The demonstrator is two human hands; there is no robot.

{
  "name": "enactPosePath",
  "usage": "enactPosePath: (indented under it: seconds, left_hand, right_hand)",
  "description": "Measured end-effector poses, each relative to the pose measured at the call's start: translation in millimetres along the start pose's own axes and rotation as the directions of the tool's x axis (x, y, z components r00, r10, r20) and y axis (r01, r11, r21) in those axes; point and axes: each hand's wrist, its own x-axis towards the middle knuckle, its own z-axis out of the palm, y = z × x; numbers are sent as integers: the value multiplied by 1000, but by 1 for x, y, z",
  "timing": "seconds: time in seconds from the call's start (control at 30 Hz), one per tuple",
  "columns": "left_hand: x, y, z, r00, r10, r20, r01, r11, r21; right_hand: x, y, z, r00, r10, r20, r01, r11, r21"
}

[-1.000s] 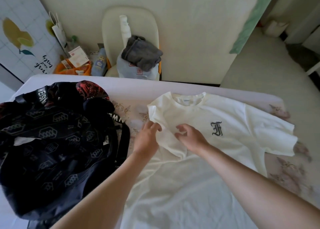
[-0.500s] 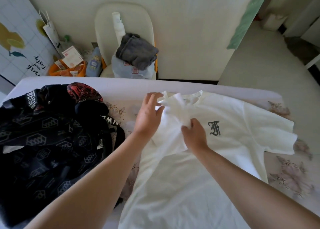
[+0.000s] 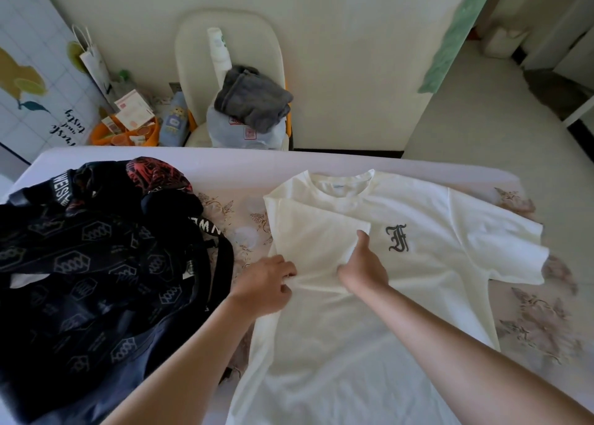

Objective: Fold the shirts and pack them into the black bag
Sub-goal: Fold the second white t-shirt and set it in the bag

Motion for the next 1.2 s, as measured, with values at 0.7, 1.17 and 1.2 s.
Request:
enactPosePath:
  seconds: [0.7, 1.17, 1.2]
  left_hand:
    - [156, -55, -116, 984, -149, -97, 178, 827, 534]
    - [31, -56, 33, 987, -112, -116, 141, 951, 277]
    - [30, -53, 30, 984, -149, -97, 171, 940, 295]
  right_hand:
    - [81, -34, -29, 850, -486, -202, 468, 874, -133]
    - [40, -11, 49, 715, -657, 238, 662, 527, -533]
    - [36, -9, 50, 722, -652, 232, 651, 527, -546]
